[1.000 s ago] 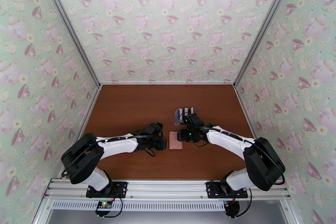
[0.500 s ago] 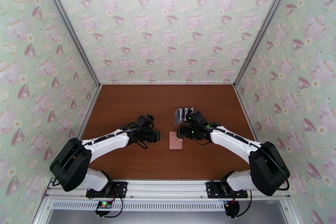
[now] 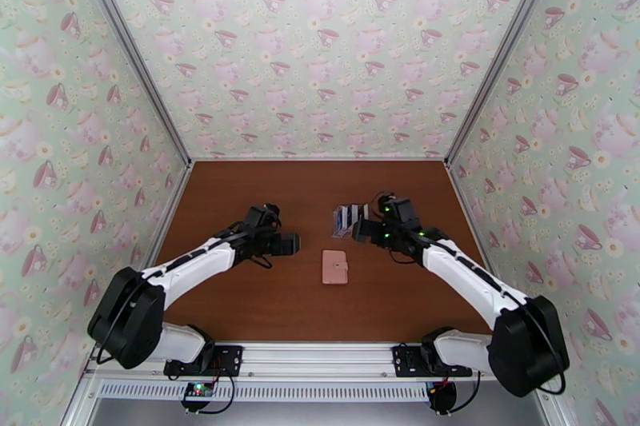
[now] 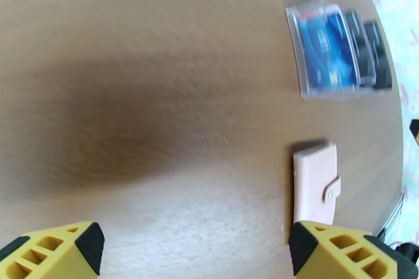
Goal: Put the credit cards into the card holder
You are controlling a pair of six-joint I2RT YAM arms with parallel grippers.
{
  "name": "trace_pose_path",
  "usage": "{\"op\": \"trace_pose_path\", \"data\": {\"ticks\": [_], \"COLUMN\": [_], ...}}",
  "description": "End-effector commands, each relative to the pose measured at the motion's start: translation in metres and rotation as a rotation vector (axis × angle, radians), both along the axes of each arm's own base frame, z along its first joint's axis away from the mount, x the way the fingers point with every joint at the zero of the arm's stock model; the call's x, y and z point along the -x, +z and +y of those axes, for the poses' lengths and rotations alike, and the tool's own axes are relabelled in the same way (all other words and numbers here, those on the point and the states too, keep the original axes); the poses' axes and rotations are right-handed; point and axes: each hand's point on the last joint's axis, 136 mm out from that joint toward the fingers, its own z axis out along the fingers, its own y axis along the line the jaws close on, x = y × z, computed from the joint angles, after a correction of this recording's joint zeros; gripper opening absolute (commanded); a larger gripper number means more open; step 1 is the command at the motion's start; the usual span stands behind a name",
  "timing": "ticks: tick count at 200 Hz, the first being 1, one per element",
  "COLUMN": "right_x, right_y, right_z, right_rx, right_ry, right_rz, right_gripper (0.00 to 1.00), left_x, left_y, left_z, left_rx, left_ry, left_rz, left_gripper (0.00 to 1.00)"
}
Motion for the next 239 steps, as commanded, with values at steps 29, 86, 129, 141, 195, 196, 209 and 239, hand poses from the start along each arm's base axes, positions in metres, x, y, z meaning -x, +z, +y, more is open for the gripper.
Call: {"op": "trace_pose_path", "data": {"ticks": [29, 86, 129, 141, 195, 196, 209, 239], "right_x": [-0.027, -0.042, -0.046, -0.045, -0.042, -0.042, -0.044, -0.046], "right_y": [0.023, 0.030, 0.041, 0.046, 0.047, 0.046, 0.041, 0.033], "right_z": [-0.059, -0.115, -0.129, -0.126, -0.128, -0.128, -0.127, -0.126], "right_rx": [0.040, 0.101, 0.166, 0.173, 0.249, 0.250, 0.264, 0.275], "right_ry": [-0.161, -0.346, -0.381, -0.348, -0.292, -0.292, -0.277, -0.263], "right_rz": [-0.085, -0.177, -0.315, -0.379, -0.490, -0.490, -0.486, -0.498], "right_gripper": [1.00, 1.00, 1.00, 1.00, 1.00, 1.00, 1.00, 1.00], "left_x": [-0.038, -0.062, -0.065, -0.059, -0.036, -0.036, -0.035, -0.049], "left_y": [0.040, 0.081, 0.105, 0.109, 0.111, 0.111, 0.107, 0.087], "left_z": [0.045, 0.116, 0.138, 0.148, 0.183, 0.183, 0.190, 0.198], "left_rx": [-0.001, -0.051, -0.167, -0.184, -0.367, -0.365, -0.361, -0.376], "left_ry": [0.134, 0.341, 0.310, 0.340, 0.378, 0.379, 0.397, 0.398], "left_rz": [-0.128, -0.322, -0.558, -0.607, -0.827, -0.833, -0.862, -0.819], "left_gripper": [1.00, 1.00, 1.00, 1.00, 1.00, 1.00, 1.00, 1.00]}}
